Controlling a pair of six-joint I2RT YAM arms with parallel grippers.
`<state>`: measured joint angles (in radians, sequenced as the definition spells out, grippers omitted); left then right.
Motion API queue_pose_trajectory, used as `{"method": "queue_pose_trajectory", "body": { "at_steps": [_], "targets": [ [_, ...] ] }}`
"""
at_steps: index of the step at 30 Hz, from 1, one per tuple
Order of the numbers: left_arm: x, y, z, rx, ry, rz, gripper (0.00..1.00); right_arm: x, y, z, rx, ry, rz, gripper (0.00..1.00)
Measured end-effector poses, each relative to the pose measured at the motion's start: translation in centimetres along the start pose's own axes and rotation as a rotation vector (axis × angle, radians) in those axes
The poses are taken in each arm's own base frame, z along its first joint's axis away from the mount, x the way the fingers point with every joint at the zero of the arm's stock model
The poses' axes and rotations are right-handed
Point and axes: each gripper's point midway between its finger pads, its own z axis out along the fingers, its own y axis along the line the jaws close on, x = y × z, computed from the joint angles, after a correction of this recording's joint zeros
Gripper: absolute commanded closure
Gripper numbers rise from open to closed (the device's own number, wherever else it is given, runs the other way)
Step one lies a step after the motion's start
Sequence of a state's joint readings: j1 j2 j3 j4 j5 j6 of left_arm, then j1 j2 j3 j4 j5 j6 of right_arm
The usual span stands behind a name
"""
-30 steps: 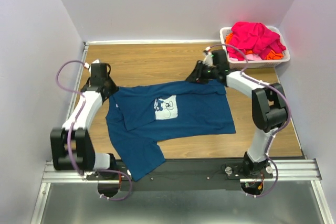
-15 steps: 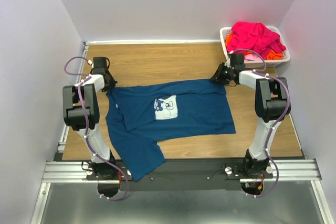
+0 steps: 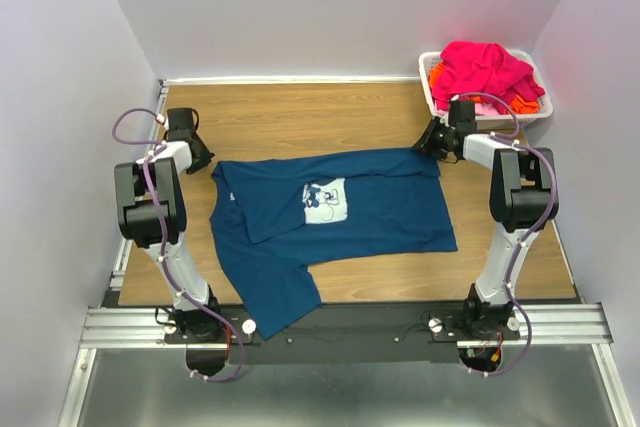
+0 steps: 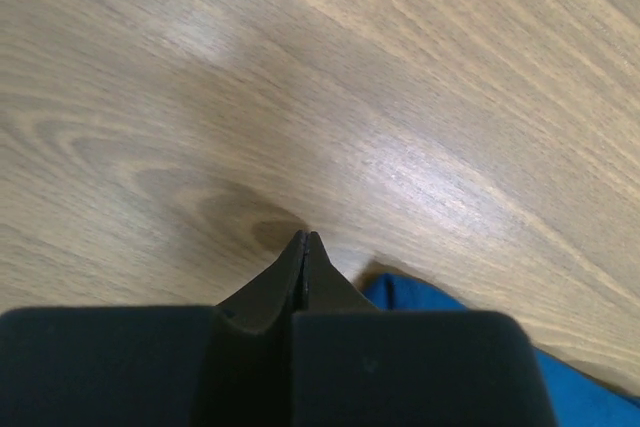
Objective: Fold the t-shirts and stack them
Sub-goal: Fold the tshirt
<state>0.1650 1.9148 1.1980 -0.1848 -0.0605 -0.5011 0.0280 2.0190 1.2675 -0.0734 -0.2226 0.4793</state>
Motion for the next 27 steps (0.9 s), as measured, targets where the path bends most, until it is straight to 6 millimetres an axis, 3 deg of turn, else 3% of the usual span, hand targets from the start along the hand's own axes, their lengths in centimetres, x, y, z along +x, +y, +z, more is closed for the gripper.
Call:
{"method": "queue_pose_trajectory", "body": {
  "at_steps": [4, 6, 9, 13, 15, 20, 23, 27],
  "targets": [
    [0.0, -0.2, -1.0, 0.004, 0.000, 0.008, 0.72, -0.1, -0.1, -0.1, -0.001, -0.001, -0.016, 0.62],
    [-0.4, -1.3, -2.6, 0.027, -0.022, 0.021, 0.64, -0.1, -0.1, -0.1, -0.003, -0.001, -0.024, 0.62],
    [-1.2, -4.4, -5.3, 0.095, -0.074, 0.059, 0.64, -0.1, -0.1, -0.1, -0.004, 0.000, -0.029, 0.62],
    [-0.4, -7.7, -6.9, 0.160, -0.089, 0.111, 0.72, -0.1, -0.1, -0.1, -0.003, 0.000, -0.035, 0.62],
    [0.8, -8.0, -6.4, 0.158, -0.060, 0.129, 0.81, -0.1, -0.1, -0.1, -0.004, 0.000, -0.036, 0.62],
    [3.5, -6.3, -3.6, 0.097, 0.031, 0.140, 0.82, -0.1, -0.1, -0.1, -0.002, -0.001, -0.040, 0.62],
    [5.0, -5.1, -2.3, 0.052, 0.082, 0.147, 0.88, -0.1, -0.2, -0.1, 0.002, -0.003, -0.043, 0.62],
    [4.4, -4.9, -1.7, 0.034, 0.082, 0.160, 0.90, -0.3, -0.5, -0.2, 0.020, -0.012, -0.049, 0.62]
  ]
}}
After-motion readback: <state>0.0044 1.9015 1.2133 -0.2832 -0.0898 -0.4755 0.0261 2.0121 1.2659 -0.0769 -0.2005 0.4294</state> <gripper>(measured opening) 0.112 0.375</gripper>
